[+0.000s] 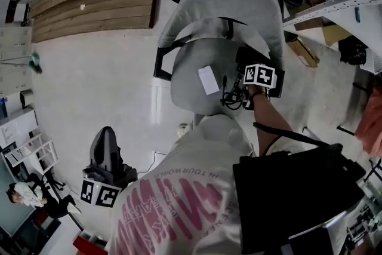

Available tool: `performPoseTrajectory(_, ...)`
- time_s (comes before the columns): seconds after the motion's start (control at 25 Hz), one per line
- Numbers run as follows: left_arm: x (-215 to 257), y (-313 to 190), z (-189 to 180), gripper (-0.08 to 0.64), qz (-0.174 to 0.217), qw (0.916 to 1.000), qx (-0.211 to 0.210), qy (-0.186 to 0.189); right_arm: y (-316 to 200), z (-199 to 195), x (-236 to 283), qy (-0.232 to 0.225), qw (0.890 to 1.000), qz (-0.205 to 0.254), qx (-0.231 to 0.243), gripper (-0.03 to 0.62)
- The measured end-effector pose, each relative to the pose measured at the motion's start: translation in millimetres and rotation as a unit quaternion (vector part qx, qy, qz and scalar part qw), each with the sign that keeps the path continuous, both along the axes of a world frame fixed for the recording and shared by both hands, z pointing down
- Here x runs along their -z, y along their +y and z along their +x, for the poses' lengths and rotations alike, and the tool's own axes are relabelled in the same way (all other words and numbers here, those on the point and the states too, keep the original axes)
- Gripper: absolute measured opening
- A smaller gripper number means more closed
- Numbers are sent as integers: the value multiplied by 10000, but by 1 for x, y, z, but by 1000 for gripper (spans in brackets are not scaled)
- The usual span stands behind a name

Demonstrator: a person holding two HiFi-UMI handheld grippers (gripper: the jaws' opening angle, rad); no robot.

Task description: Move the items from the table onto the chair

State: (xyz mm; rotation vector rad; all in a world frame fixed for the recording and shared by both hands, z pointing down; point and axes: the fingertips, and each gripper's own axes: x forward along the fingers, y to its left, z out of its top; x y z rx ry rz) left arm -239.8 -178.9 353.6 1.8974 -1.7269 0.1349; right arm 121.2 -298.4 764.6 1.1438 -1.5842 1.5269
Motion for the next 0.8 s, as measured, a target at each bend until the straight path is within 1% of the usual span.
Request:
performPoseTrajectory(0.16,-4,-7,6,9,-181,9998,0,-38,28,-3,-18,26,9990,-446,-5,219)
performPoseTrajectory(0.24,-4,-12,7,9,-251,9997,-14,-51,39,-8,-25,52,9982,-589,-18,221)
performPoseTrajectory(0.4,-7,-17,9,9,-396,9991,-65,-113,43,-14,-36,142,9975,-694,-82,219)
performPoseTrajectory(0.56,-12,-21,14,9,-497,9984,-222,-121,49,-16,-43,267,9966,-782,31,219)
performPoseTrajectory(0.72,-18,-21,15,9,-529,9978,-385,-44,50,-25,-43,62,9972,-742,-38,222)
performPoseTrajectory(0.8,-21,-20,17,9,-518,9973,-520,2,49,-28,-40,-34,9979,-645,-91,240)
